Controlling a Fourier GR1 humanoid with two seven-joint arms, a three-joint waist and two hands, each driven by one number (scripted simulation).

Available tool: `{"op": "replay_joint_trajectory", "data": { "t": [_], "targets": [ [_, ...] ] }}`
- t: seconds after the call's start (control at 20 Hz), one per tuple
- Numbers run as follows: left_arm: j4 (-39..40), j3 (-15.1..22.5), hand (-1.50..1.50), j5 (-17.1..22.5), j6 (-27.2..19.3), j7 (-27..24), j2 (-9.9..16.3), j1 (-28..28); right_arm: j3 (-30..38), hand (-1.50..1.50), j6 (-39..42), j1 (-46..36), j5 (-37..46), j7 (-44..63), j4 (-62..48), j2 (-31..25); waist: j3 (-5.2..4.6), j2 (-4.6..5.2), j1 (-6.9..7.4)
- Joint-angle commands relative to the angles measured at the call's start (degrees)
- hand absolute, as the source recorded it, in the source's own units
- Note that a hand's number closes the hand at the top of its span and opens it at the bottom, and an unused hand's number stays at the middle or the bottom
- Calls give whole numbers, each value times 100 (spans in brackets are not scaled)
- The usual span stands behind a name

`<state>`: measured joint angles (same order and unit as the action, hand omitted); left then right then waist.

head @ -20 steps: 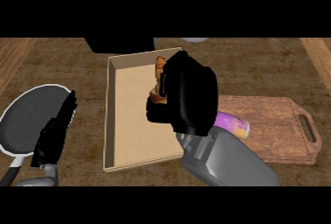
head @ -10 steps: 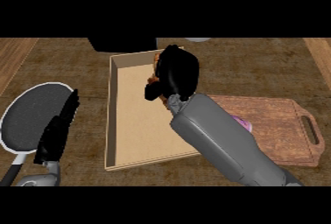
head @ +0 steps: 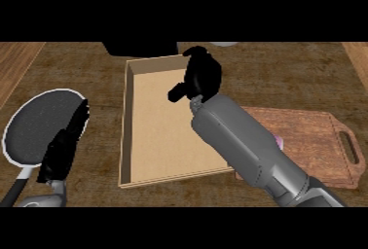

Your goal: Pick the croissant from the cutting board and place it in the cardboard box

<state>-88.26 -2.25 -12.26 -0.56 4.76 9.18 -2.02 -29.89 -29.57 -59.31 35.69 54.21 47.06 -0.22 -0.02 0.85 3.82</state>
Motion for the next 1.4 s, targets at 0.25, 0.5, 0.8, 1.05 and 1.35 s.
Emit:
{"op": "replay_joint_trajectory", "data": {
  "t": [0.25, 0.5, 0.8, 1.05, 1.35],
  "targets": [
    [-108, -208, 0, 113, 106, 207, 192, -79, 687, -150, -2431, -163, -61, -563, -160, 21, 9, -47, -181],
    [-135, -185, 0, 45, -1, 201, 109, 38, 781, -150, -3354, 458, -486, -1099, 577, 20, 10, -66, -239],
    [-174, -209, 0, -29, -197, -114, -29, 542, 1282, -150, -3578, 1455, -192, -1205, 1625, -323, 4, -154, -525],
    [-112, -453, 0, 164, -26, 125, 170, 407, 1267, -150, -3390, 2729, 151, -926, 3294, -632, -2, -199, -694],
    [-257, -283, 0, 2, -211, 63, -42, 522, 1474, -150, -2593, 4669, -718, -1273, 5820, -2103, 8, -165, -681]
  ]
}}
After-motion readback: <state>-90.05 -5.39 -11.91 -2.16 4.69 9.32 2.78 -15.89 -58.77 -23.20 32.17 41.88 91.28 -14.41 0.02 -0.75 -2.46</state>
